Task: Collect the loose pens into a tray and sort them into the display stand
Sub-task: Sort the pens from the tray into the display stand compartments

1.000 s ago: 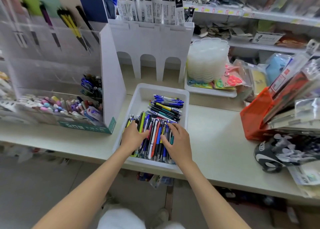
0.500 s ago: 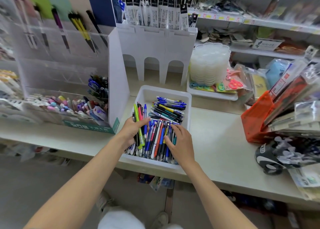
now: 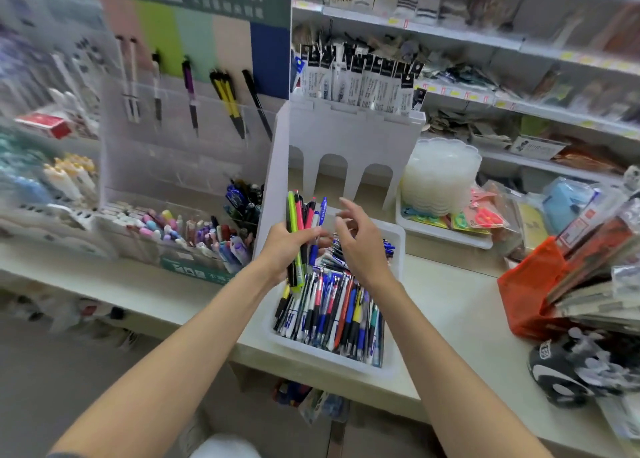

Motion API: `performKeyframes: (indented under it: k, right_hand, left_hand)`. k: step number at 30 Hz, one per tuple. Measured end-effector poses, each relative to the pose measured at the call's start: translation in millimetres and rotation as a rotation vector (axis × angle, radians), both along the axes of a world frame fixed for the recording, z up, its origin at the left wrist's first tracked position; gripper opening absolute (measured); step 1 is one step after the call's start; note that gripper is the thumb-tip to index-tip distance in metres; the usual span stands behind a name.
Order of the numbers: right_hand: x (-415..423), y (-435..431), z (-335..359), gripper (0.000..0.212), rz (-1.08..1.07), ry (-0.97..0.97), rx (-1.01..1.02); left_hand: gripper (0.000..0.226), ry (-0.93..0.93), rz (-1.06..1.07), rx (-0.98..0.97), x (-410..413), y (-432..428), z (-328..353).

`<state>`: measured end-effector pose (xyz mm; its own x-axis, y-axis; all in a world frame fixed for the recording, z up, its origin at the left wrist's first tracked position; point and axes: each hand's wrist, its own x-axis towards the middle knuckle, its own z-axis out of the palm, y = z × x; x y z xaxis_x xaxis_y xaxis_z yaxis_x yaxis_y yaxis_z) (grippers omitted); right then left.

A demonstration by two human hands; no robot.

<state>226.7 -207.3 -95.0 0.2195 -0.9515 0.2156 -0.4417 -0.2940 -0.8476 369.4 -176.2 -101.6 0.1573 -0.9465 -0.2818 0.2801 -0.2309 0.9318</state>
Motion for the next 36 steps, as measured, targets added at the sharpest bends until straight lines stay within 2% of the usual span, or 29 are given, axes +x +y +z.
performKeyframes:
  k: [5, 9, 13, 16, 20, 23, 28, 34, 36]
  right_hand:
    - [60.4, -22.4, 56.0, 0.044, 0.067, -0.209, 0.046]
    - [109.8, -36.8, 89.4, 0.039, 0.075, -0.289, -0.016]
    - [169.1, -61.0, 113.2, 0.036, -0.027, -0.319, -0.178]
    - [220.0, -75.6, 129.1, 0.034, -0.107, -0.406, -0.274]
    - [293.2, -81.9, 135.8, 0.033, -0.108, -0.46, -0.452]
    - [345.3, -87.7, 124.0, 0.035, -0.085, -0.386, -0.534]
    - [402.1, -93.9, 81.4, 0.039, -0.03, -0.096, -0.596]
    - [422.9, -93.2, 58.3, 0.034, -0.036, 0.068, -0.691]
    - [423.4, -91.5, 53.8, 0.035, -0.011, 0.102, -0.654]
  left_hand:
    - [0.02, 0.053, 0.038, -0.11, 35.4, -12.3, 45.5]
    - [0.021, 0.059, 0.058, -0.213, 85.6, -26.2, 76.0]
    - [0.017, 0.013, 0.097, -0.25, 155.8, -37.1, 97.2]
    - [0.012, 0.055, 0.147, -0.239, 223.5, -49.6, 97.1]
    - [0.003, 0.022, 0.217, -0.24, 305.8, -51.8, 92.4]
    - [0.004, 0.022, 0.225, -0.239, 350.8, -45.2, 89.2]
    - [0.011, 0.025, 0.151, -0.237, 388.5, -33.4, 82.4]
    - [0.015, -0.01, 0.079, -0.235, 408.3, -24.6, 77.4]
    - [0.013, -0.011, 0.079, -0.233, 412.6, -23.8, 74.8]
